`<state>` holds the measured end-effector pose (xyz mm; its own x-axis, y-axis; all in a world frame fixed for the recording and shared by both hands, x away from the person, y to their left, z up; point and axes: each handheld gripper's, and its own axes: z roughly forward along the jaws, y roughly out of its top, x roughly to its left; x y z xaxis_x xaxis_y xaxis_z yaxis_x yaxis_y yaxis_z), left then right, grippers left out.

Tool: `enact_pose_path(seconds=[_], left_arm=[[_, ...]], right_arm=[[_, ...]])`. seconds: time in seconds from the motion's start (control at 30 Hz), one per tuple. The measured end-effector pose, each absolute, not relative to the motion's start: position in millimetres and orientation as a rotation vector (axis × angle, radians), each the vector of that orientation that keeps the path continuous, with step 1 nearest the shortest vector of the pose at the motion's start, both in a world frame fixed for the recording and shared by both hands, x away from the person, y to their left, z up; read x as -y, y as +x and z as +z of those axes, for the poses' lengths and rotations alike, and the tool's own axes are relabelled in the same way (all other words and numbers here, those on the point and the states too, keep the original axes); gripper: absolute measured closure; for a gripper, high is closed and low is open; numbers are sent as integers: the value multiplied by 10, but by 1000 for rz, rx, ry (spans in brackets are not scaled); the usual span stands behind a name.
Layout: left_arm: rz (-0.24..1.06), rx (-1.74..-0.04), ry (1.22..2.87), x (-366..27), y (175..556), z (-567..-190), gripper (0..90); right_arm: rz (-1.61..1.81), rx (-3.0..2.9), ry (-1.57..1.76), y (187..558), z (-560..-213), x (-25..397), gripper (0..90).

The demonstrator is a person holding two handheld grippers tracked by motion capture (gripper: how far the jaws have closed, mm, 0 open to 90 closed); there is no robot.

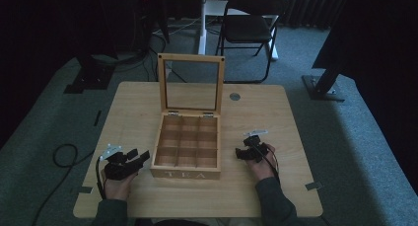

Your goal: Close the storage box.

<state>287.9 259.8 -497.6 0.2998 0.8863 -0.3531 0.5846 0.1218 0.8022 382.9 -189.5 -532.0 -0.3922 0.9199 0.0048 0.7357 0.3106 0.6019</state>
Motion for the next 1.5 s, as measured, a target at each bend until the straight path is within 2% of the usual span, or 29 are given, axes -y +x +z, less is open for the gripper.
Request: enact_pose_path(seconds=[0.43,0.63,0.67,0.73,0.83,1.0,1.17,1.27,1.33,1.4,1.5], left_arm=[[364,-1427,1559,-2673,2923,-4998,425],[358,-1421,1573,-2644,2933,-5009,507],[360,-1419,1576,-2636,2933,-5008,523],[396,-1421,1580,-2616,2922,-4990,558],[454,-1448,1588,-2628,2913,-4972,602],[477,-1489,1618,-2626,2935,-5000,615],[390,-1458,1705,-2515,2994,-5079,617],[362,-1408,1737,-2442,2981,-5048,651],[388,-1403,1768,-2401,2968,-5039,725],[375,-1406,1765,-2407,2970,-5045,732],[353,-1396,1775,-2392,2957,-5050,799]], right_arm=[[820,-2265,1402,3660,-5369,1939,259],[861,-2253,1374,3660,-5401,1964,249],[852,-2247,1384,3655,-5385,1958,336],[833,-2234,1414,3645,-5358,1949,431],[842,-2216,1421,3640,-5324,1936,481],[929,-2162,1432,3672,-5172,1960,487],[974,-2133,1409,3771,-4941,1925,503],[987,-2119,1394,3833,-4823,1881,501],[995,-2106,1386,3884,-4757,1854,501],[1003,-2098,1387,3914,-4728,1845,502],[1038,-2082,1391,4055,-4623,1776,512]])
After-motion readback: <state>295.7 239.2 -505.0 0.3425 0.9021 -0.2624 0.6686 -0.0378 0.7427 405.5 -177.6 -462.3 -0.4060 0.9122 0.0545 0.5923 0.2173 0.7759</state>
